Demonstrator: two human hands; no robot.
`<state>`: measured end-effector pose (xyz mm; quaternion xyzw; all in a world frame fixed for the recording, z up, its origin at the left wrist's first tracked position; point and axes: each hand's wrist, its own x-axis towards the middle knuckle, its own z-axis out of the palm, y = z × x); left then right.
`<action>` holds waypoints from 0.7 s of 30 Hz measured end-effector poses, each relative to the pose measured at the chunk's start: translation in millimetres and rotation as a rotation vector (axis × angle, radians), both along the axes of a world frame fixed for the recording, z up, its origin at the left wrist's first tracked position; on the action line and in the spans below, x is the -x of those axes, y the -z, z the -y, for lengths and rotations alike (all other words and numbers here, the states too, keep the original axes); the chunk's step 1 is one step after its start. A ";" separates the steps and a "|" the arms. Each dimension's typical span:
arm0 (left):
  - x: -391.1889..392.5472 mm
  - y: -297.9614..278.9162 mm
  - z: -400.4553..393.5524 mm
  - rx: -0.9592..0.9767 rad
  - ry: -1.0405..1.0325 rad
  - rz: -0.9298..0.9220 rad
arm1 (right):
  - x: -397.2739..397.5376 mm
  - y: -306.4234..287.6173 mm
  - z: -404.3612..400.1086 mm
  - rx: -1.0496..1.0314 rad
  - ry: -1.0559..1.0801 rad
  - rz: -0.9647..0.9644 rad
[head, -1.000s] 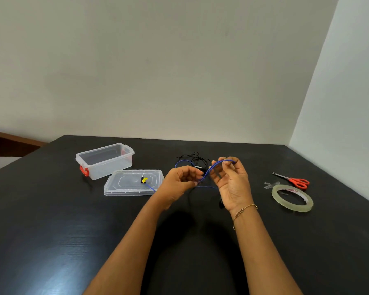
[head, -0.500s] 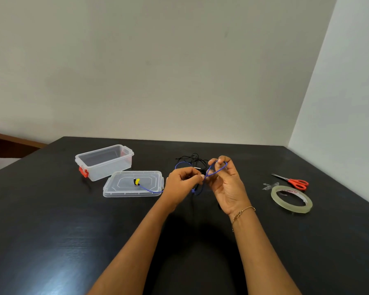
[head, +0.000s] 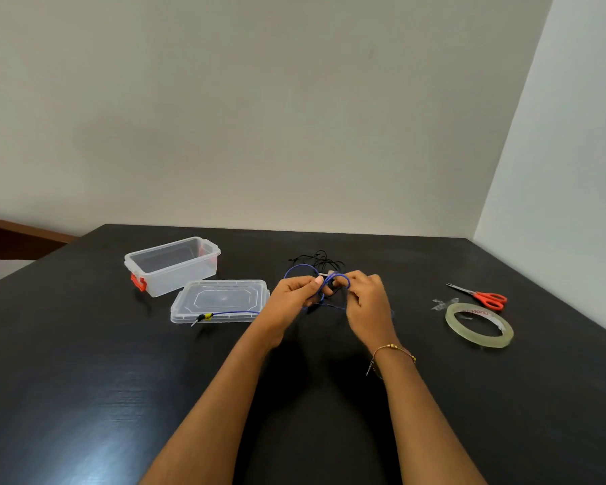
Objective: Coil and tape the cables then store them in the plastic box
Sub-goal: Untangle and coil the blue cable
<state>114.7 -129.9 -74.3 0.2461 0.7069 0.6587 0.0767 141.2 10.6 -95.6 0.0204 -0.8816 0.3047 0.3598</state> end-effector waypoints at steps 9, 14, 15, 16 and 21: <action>15.6 13.7 3.9 0.435 -0.245 -0.296 | -9.3 -22.1 1.1 0.847 -0.136 0.179; 9.6 12.1 -2.2 0.608 -0.414 -0.556 | -8.4 -20.8 12.0 0.915 -0.163 0.153; 10.4 12.1 -2.3 0.615 -0.436 -0.547 | -10.9 -23.1 12.6 0.996 -0.190 0.126; 11.4 11.9 -2.1 0.610 -0.461 -0.529 | -13.2 -24.7 11.3 1.093 -0.240 0.106; 15.1 9.4 0.8 0.431 -0.596 -0.397 | -15.7 -24.4 -1.0 1.529 -0.527 0.098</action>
